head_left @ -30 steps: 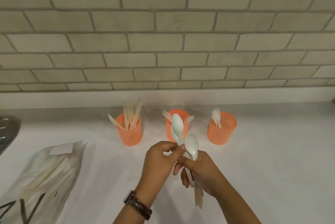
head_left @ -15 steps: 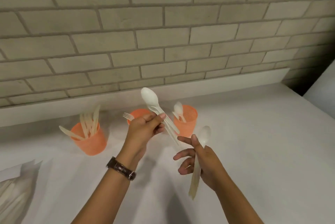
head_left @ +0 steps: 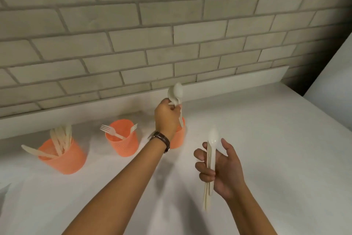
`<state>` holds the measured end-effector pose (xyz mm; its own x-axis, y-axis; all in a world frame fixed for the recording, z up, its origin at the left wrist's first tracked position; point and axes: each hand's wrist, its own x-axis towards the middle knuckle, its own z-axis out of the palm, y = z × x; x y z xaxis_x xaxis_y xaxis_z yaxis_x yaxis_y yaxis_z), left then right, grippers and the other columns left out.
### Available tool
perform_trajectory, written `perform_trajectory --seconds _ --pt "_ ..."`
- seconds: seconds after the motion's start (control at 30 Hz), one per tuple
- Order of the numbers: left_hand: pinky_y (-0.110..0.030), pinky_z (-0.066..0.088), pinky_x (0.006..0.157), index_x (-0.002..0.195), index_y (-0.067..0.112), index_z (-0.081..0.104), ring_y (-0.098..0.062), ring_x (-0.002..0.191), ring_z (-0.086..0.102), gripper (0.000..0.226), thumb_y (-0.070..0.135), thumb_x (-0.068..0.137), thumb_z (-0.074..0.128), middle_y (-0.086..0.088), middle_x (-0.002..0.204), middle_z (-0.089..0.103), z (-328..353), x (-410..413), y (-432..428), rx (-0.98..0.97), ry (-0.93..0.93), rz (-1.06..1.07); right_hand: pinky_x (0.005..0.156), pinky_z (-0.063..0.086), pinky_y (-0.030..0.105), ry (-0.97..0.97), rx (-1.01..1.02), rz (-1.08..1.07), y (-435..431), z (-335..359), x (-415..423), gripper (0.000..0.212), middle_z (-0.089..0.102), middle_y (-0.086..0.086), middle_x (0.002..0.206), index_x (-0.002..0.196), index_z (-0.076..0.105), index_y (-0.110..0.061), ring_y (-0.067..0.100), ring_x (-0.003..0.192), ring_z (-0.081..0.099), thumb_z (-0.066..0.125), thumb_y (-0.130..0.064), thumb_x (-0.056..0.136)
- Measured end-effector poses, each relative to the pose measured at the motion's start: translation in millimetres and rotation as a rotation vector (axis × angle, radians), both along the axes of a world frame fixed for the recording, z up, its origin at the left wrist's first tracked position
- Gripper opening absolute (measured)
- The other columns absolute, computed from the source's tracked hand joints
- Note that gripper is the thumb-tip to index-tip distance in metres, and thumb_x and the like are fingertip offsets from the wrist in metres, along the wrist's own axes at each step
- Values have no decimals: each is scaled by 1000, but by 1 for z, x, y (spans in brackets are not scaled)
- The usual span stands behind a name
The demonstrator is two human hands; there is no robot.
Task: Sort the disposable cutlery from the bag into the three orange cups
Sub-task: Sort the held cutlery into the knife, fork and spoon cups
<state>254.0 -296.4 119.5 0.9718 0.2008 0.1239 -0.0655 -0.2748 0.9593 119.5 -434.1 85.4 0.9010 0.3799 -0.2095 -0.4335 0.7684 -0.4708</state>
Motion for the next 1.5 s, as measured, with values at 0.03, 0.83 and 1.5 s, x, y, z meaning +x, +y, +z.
perform_trajectory --seconds 0.03,0.83,1.5 --pt "-40 55 68 81 12 54 -30 69 66 9 10 86 60 -6 69 65 -7 0 -3 13 13 7 36 27 17 -12 -18 -14 -3 1 1 40 46 6 72 86 48 -13 12 40 34 61 -48 72" --pt "-30 52 53 73 28 68 -7 59 55 10 22 81 69 5 80 69 17 -107 28 1 77 -120 60 39 25 -201 -468 -120 12 26 0 31 57 9 80 117 60 3 15 63 45 42 1 91" --pt "-28 56 61 76 18 63 -3 59 60 16 5 80 69 2 68 64 32 -101 75 -242 26 -10 77 53 32 -183 -947 -369 39 22 -14 11 72 2 95 101 58 -8 20 81 64 49 -7 95"
